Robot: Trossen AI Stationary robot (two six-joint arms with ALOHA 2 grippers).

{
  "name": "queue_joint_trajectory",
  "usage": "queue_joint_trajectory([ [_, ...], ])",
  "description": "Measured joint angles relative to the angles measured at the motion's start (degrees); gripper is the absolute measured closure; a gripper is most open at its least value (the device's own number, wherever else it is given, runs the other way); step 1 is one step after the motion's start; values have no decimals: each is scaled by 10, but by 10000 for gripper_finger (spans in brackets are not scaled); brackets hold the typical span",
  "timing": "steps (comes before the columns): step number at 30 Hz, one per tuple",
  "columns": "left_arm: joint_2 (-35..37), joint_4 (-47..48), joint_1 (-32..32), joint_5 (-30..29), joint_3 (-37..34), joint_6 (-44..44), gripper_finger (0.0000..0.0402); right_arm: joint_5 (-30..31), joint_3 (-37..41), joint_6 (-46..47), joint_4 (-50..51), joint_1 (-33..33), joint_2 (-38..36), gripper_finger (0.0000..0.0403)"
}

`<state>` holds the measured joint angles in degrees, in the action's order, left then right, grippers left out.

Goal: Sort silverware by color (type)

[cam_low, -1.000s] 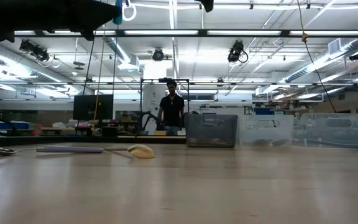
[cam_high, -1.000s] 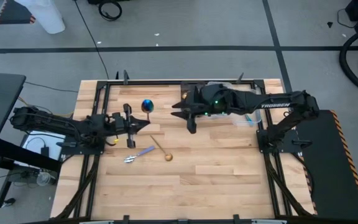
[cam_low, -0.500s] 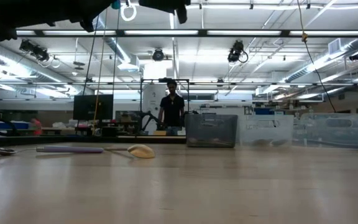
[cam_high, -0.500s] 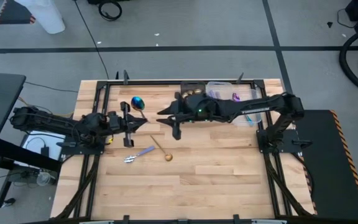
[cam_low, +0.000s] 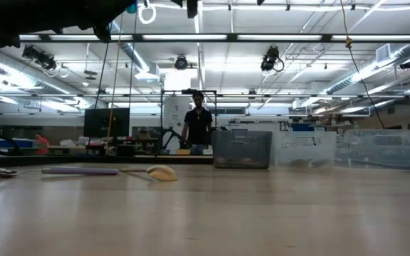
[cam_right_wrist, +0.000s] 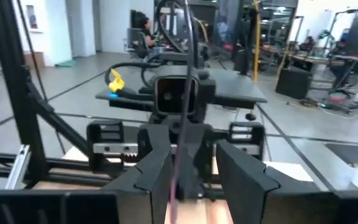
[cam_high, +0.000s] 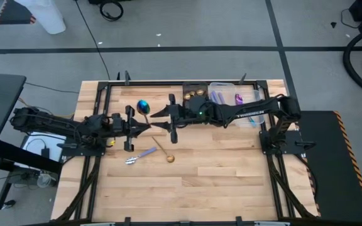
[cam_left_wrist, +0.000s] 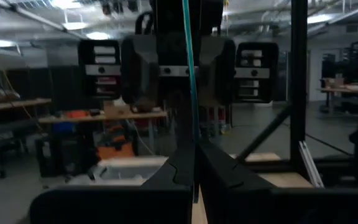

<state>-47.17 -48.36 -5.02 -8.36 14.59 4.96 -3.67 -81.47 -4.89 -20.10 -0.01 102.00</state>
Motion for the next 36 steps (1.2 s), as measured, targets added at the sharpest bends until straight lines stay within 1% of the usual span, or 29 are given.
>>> queue_joint_trajectory([
  [2, -10, 8, 0, 1, 0, -12, 386, -9, 0, 0, 3, 1, 4, 265],
  [8, -49, 9, -1, 11, 0, -32, 386, -11, 0, -9, -39, 8, 28, 265],
  [14, -53, -23, -1, 10, 0, -23, 386, -6, 0, -11, -29, 13, 29, 274],
  [26, -53, -31, -1, 12, 0, -8, 386, -2, 0, -11, -17, 17, 26, 330],
  [28, -53, -34, -1, 13, 0, 1, 386, -1, 0, -4, -15, 17, 26, 347],
  [31, -53, -38, 0, 14, 0, 11, 386, 12, 0, 10, -9, 17, 25, 384],
  [33, -53, -41, 0, 16, 0, 13, 386, 13, 0, 11, -9, 17, 25, 390],
  [36, -53, -41, 0, 19, 0, 17, 386, 26, 0, 22, -9, 17, 24, 389],
])
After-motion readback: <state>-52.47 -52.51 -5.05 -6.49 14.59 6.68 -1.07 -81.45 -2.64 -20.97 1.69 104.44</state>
